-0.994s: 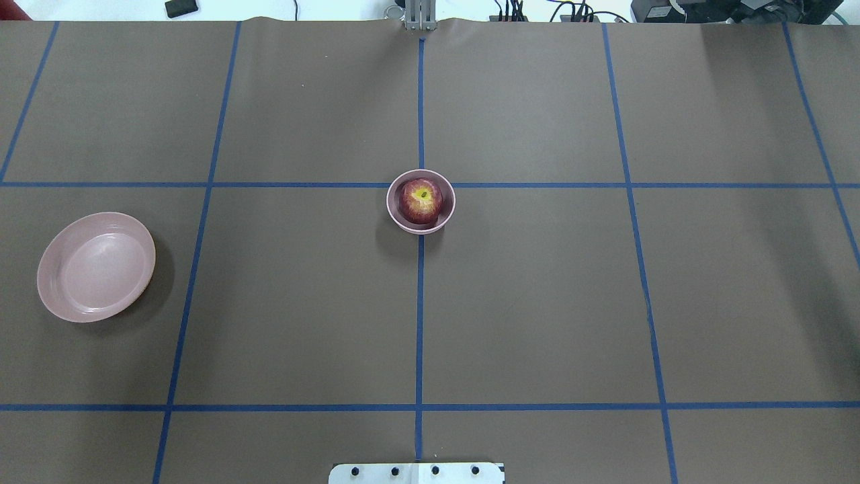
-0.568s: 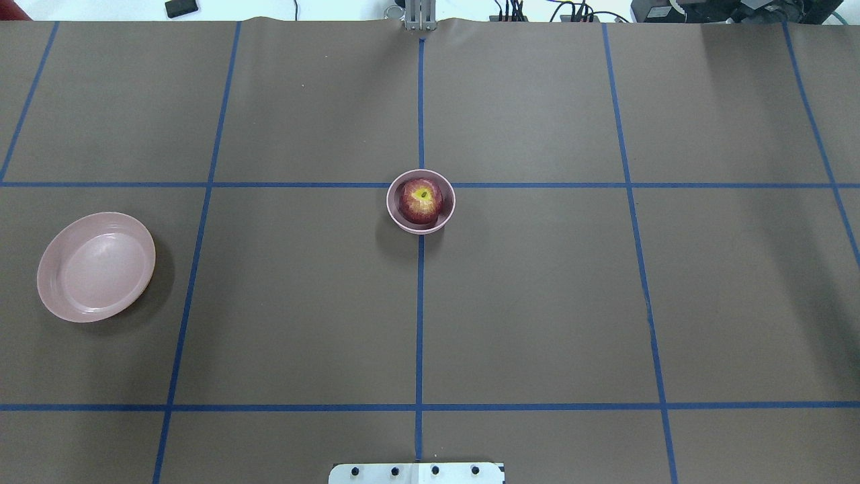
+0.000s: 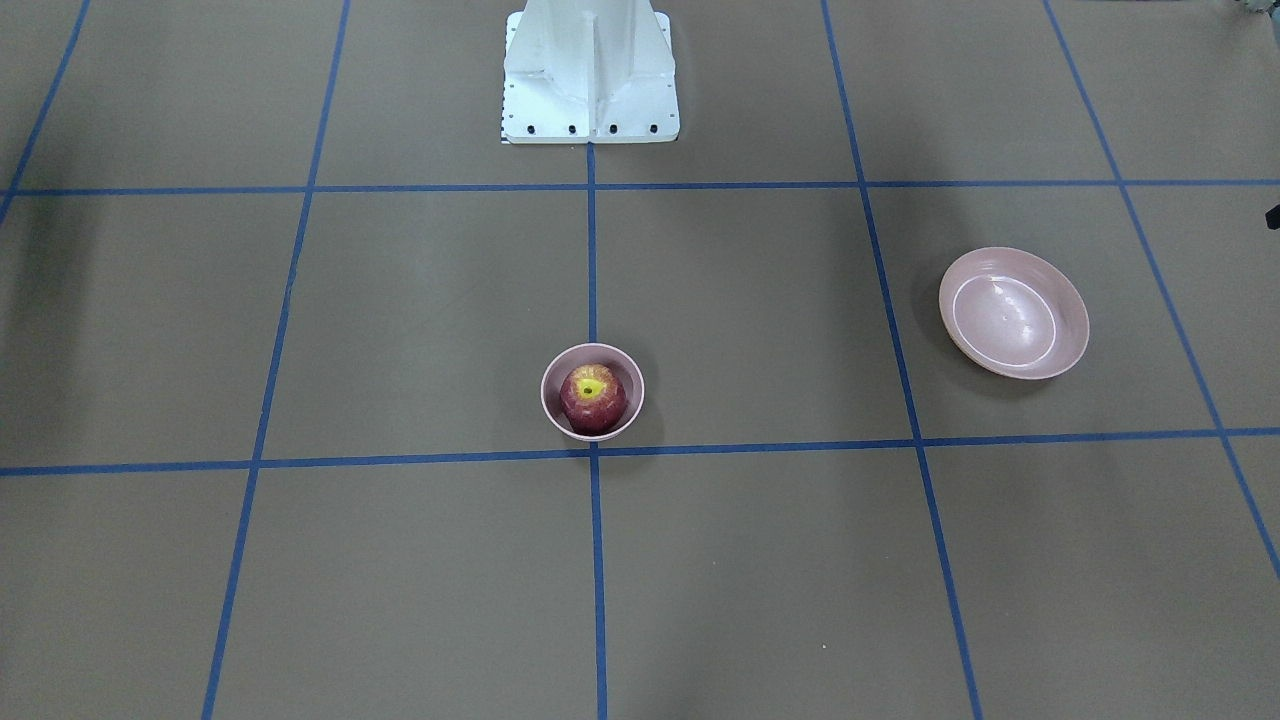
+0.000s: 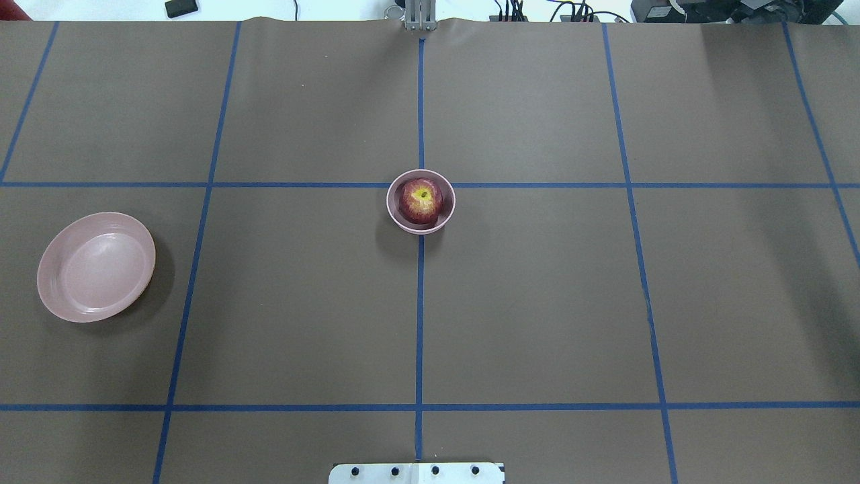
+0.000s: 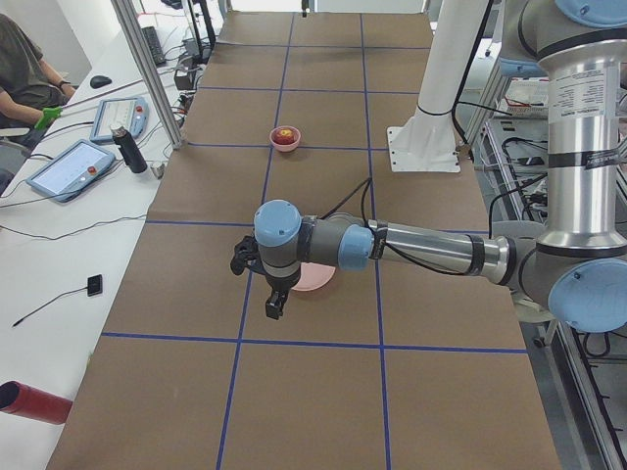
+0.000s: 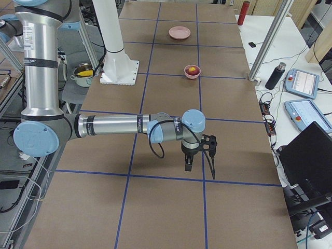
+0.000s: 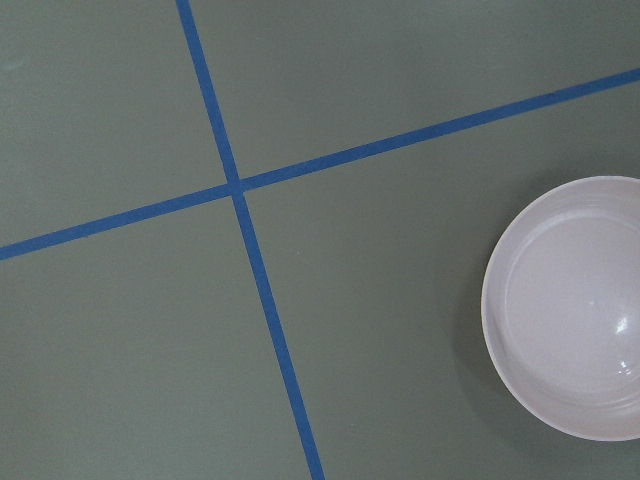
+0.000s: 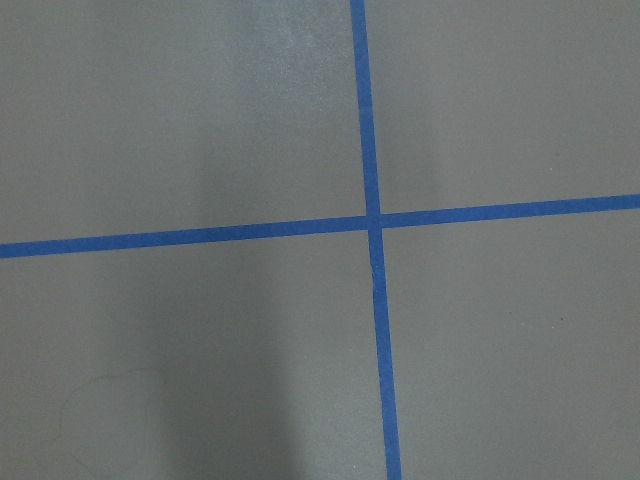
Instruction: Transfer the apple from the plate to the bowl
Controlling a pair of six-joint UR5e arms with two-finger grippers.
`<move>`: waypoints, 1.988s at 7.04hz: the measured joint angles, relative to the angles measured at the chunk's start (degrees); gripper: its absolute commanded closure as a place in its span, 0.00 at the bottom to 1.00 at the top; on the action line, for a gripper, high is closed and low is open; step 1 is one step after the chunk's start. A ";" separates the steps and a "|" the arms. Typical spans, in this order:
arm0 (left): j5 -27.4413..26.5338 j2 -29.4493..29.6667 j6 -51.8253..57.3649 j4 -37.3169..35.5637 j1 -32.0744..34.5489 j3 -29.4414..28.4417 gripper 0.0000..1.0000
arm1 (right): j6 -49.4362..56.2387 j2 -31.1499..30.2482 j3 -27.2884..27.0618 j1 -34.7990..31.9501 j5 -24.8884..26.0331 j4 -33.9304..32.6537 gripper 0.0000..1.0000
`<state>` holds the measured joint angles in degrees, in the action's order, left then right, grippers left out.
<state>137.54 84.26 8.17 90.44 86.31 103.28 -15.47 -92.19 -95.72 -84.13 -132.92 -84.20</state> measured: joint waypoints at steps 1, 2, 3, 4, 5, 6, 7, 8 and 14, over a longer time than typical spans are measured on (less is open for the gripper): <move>0.00 -0.02 0.00 0.00 0.00 0.07 0.02 | 0.00 -0.01 0.01 0.01 -0.01 0.00 0.00; 0.01 -0.05 0.00 0.00 0.00 0.11 0.02 | 0.00 -0.01 0.01 0.01 -0.03 0.00 0.00; 0.01 -0.06 0.01 0.00 -0.01 0.14 0.02 | -0.02 -0.01 0.01 0.02 -0.07 0.00 0.00; 0.01 -0.06 0.01 0.00 -0.01 0.16 0.02 | -0.04 0.00 0.06 0.11 -0.07 0.00 0.00; 0.01 -0.06 0.03 0.00 0.00 0.15 0.02 | -0.02 0.02 0.09 0.20 -0.04 0.00 0.00; 0.01 -0.06 0.06 0.00 0.00 0.08 0.02 | -0.01 0.01 0.05 0.24 -0.06 0.02 0.00; 0.03 -0.06 0.08 0.02 -0.01 -0.03 0.02 | 0.02 0.01 0.00 0.26 -0.13 0.11 0.00; 0.11 -0.08 -0.05 0.08 -0.01 -0.11 0.02 | 0.08 -0.07 -0.38 0.26 -0.21 0.27 0.00; -0.37 0.02 -4.74 1.80 -0.10 2.84 0.02 | 0.30 0.02 -1.97 -0.28 -1.29 -0.19 0.00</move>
<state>137.17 84.28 3.43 92.25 86.22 106.12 -15.17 -92.17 -97.69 -84.41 -134.21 -84.38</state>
